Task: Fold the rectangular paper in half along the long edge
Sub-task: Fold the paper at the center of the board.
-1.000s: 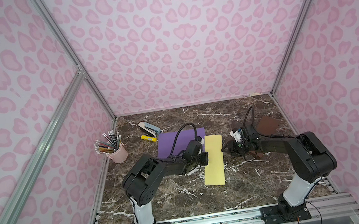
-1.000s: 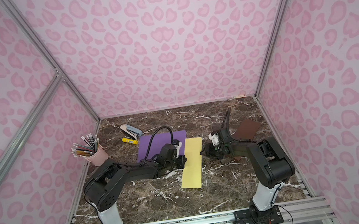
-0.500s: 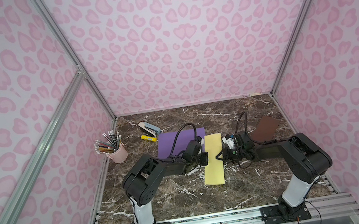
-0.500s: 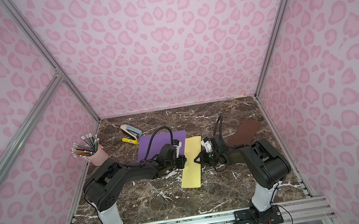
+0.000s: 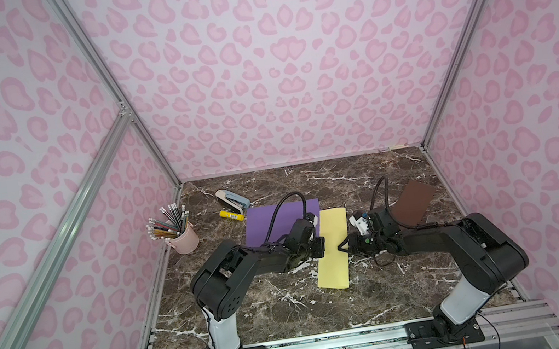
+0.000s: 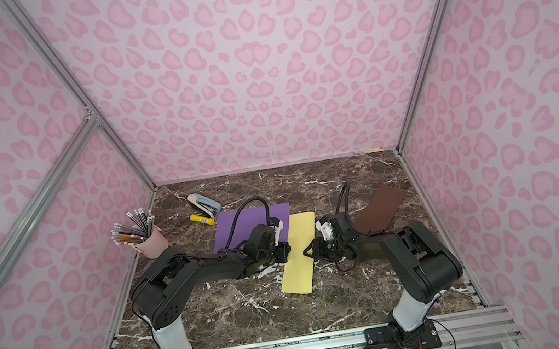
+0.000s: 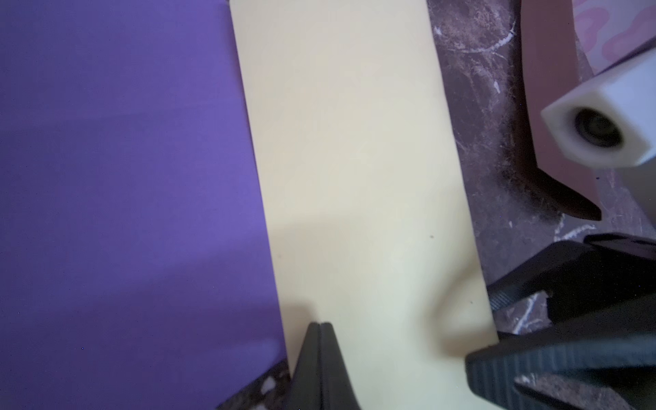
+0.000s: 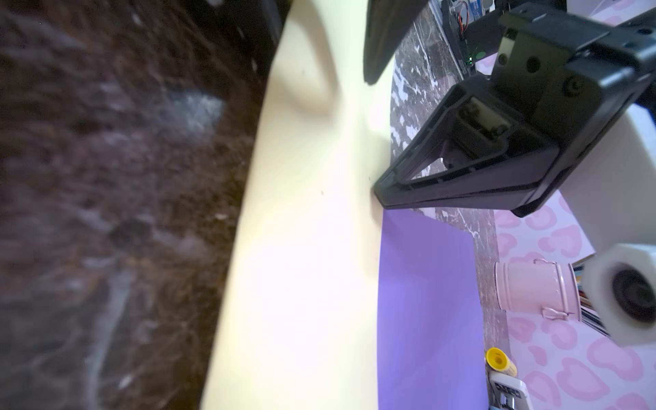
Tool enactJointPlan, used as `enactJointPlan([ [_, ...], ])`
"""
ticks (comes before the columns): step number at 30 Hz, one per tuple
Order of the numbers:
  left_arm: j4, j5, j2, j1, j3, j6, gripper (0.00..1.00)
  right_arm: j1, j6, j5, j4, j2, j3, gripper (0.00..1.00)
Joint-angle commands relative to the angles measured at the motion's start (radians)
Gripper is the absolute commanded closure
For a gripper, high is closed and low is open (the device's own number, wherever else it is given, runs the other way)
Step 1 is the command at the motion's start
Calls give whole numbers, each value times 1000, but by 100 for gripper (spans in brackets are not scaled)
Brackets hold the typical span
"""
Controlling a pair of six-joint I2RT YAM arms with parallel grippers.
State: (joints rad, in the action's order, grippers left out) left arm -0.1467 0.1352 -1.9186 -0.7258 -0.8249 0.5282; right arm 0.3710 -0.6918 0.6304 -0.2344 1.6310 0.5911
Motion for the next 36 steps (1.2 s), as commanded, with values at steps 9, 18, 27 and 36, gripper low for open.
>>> enactJointPlan([
  [9,251,-32,-17,0,16,-8,96,55,-80,-49,8,-77,-72,95],
  [18,242,-31,-27,0,22,-5,96,91,-99,-53,24,-117,-89,80],
  [27,239,-32,-30,0,24,-5,96,168,-189,-84,-19,-161,-153,78],
  [36,237,-30,-32,-1,26,-5,96,190,-194,-100,23,-216,-154,100],
])
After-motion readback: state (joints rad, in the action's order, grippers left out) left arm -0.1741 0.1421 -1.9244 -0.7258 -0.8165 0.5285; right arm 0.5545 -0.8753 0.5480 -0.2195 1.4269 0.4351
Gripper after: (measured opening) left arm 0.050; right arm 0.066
